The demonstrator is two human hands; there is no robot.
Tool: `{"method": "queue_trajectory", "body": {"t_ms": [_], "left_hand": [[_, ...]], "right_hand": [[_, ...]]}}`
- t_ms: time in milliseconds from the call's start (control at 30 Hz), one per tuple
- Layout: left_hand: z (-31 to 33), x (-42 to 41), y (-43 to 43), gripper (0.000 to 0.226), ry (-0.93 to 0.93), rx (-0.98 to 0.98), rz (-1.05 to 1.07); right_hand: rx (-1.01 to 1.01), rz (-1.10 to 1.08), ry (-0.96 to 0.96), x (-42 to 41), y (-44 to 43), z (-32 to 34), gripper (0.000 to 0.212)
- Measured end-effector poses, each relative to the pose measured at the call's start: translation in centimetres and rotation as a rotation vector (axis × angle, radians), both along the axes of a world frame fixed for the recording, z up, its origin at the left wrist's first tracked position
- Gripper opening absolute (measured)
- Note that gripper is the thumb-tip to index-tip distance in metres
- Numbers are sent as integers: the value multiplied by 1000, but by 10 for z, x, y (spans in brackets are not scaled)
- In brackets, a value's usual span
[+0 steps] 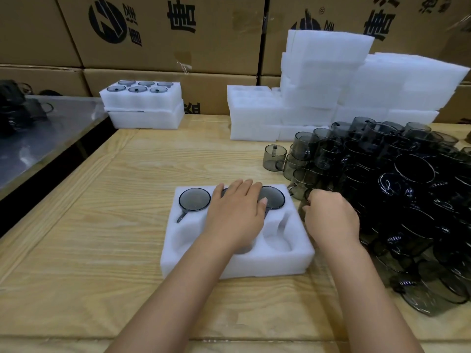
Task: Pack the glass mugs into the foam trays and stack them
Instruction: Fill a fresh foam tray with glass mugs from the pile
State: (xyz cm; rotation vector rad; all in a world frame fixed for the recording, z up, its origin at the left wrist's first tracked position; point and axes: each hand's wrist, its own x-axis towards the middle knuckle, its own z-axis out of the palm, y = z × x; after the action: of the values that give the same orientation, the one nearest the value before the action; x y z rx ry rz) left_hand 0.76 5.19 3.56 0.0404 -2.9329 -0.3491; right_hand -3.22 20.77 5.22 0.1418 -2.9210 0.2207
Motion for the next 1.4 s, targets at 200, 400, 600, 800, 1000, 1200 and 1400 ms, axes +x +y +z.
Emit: {"method": "queue_trajectory", "body": {"t_ms": [200,400,600,800,1000,1200,1400], "left_hand": [[4,-12,-15,46,-22,-21,-45],[6,-17,-23,48,56,211,-75],[17,-1,-24,53,104,993,-449],[20,0,-23,50,324,962,-340],[21,3,-10,42,468,797,-332],[24,10,-12,52,223,996,-453],[26,10,-18,26,72,1230,-425]], "right_hand": [[-380,43,-19,0,0,4,12],[-602,223,247,2,1,10,3],[-783,568,133,8,-7,11,16],[-933,629,116,11,-12,13,29],[-1145,483,-190,11,-16,15,61],[-1034,463,-242,8,-6,14,55],[-922,691,-402,5,13,17,38]]}}
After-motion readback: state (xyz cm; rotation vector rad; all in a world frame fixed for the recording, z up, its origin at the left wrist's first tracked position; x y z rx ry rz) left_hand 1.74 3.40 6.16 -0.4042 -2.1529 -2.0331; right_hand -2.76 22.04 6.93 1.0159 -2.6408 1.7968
